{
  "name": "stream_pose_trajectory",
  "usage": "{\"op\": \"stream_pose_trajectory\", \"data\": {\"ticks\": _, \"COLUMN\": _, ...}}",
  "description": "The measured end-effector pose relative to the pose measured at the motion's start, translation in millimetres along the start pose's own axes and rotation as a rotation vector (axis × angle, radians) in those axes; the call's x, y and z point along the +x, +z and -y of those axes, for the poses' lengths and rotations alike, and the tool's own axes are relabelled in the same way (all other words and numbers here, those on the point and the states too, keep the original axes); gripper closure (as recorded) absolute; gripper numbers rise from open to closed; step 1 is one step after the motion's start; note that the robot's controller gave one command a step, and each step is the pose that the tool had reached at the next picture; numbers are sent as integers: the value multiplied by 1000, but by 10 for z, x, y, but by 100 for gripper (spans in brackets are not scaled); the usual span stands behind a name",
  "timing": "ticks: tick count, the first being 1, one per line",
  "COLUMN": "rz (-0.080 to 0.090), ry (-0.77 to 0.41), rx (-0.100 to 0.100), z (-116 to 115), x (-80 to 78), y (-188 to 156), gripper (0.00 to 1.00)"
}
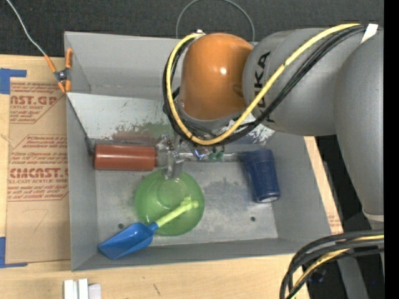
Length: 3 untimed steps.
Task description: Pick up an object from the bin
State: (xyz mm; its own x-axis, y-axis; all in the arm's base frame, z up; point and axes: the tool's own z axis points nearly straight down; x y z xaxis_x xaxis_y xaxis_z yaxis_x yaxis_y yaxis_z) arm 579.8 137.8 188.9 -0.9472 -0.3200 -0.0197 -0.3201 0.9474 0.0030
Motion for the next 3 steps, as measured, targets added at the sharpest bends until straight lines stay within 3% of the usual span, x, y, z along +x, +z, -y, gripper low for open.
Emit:
{"op": "stream_pose_trajectory", "data": {"ticks": 1, "rz": -5, "ry": -37, "rx": -1, "z": 3, "x": -82, "y": -20, "gripper": 100}}
{"op": "stream_pose_trajectory", "data": {"ticks": 2, "rz": 6, "ry": -4, "rx": -1, "z": -71, "x": 59, "y": -462, "gripper": 100}}
{"op": "stream_pose_trajectory", "data": {"ticks": 3, "rz": 4, "ry": -6, "rx": -1, "z": -67, "x": 56, "y": -451, "gripper": 100}}
